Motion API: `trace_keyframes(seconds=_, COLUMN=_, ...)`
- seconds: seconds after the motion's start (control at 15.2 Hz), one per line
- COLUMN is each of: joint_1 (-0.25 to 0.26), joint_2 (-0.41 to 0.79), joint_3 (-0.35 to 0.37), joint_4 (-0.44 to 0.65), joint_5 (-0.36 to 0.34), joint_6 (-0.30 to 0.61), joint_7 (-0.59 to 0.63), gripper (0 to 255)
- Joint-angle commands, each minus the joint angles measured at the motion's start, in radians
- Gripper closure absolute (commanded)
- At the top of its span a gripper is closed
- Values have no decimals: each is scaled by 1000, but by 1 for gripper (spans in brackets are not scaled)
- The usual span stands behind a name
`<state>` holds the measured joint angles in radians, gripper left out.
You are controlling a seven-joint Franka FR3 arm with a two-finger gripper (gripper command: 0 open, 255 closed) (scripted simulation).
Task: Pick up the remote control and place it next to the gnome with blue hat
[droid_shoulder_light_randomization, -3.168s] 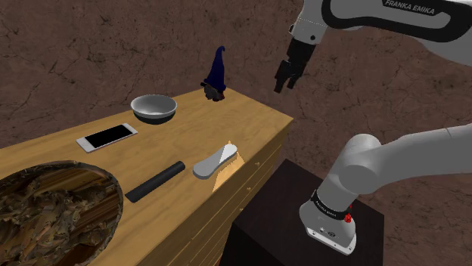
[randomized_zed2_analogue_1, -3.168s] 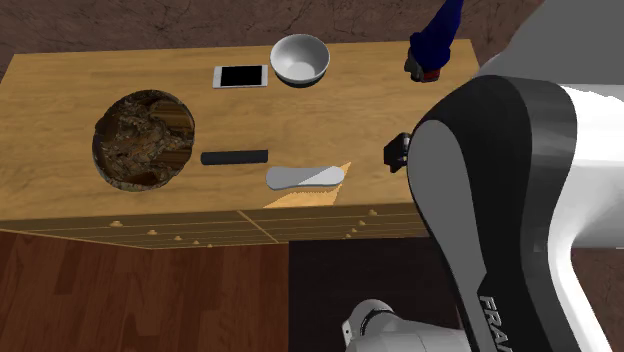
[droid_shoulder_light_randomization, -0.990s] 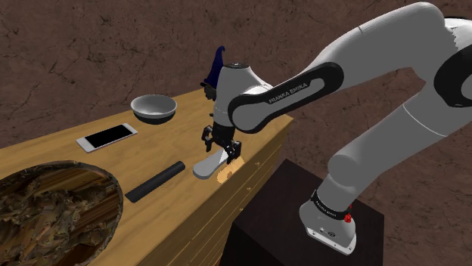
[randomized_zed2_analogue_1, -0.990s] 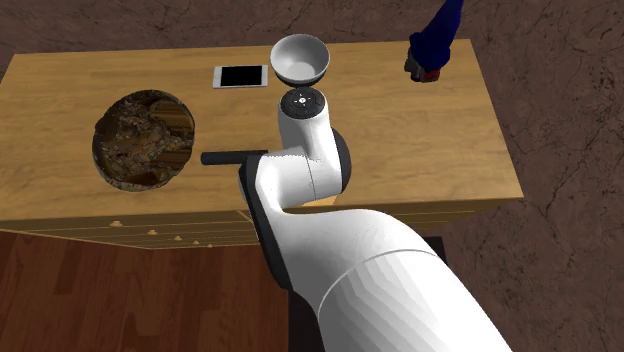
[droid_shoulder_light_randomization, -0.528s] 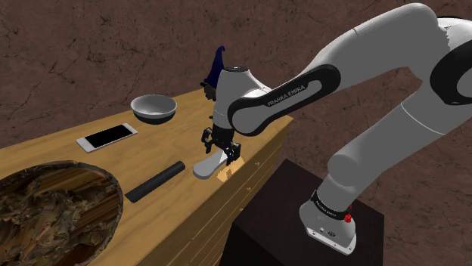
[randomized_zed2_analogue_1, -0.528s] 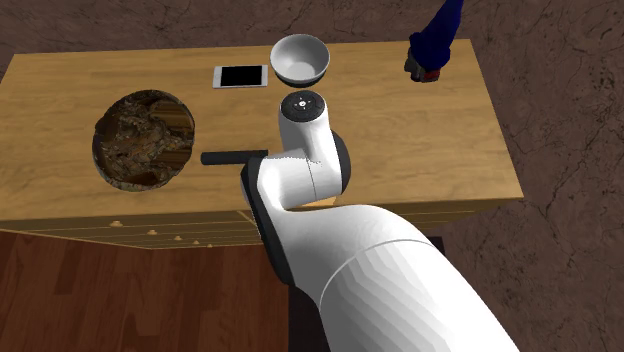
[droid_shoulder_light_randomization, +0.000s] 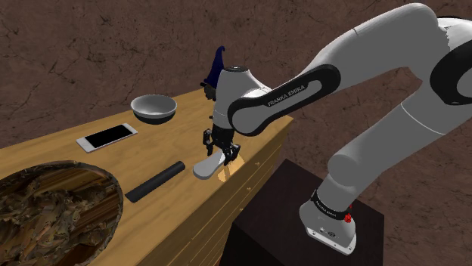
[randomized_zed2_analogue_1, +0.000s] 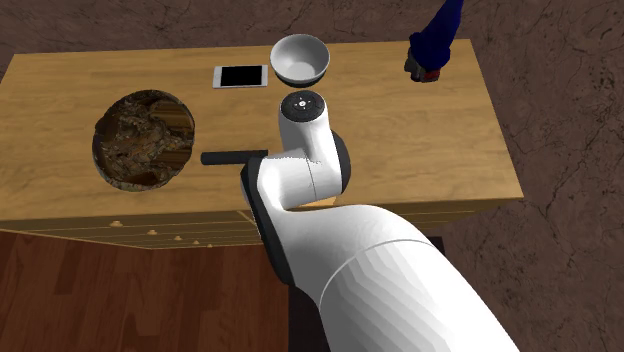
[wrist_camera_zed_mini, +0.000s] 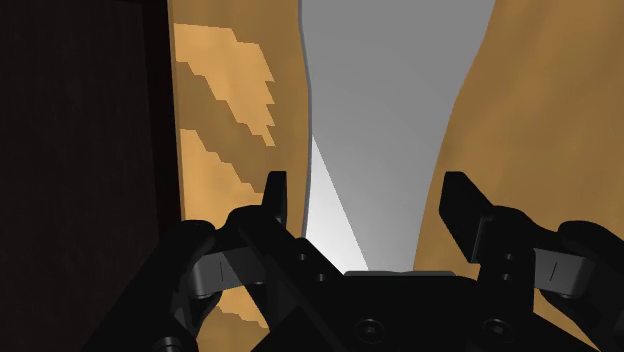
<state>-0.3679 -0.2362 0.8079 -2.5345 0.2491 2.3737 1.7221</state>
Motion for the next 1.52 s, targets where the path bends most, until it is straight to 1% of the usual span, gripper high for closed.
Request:
trace_keyframes(seconds=0.0, joint_1=0, joint_2=0, joint_3=0, joint_4=0, joint_5=0, joint_6=0, joint_7=0, gripper=255)
trace_keyframes(seconds=0.13, joint_1=0, joint_2=0, joint_3=0, joint_4=0, joint_5=0, joint_6=0, joint_7=0, gripper=255)
trace_keyframes(seconds=0.66, joint_1=26, joint_2=-93, joint_3=-48, joint_4=49, joint_5=42, joint_6=-132, joint_7=-37, gripper=255)
trace_keyframes(seconds=1.45, joint_1=44, joint_2=-185, joint_3=-109, joint_4=147, joint_5=57, joint_6=-317, joint_7=-60, gripper=255)
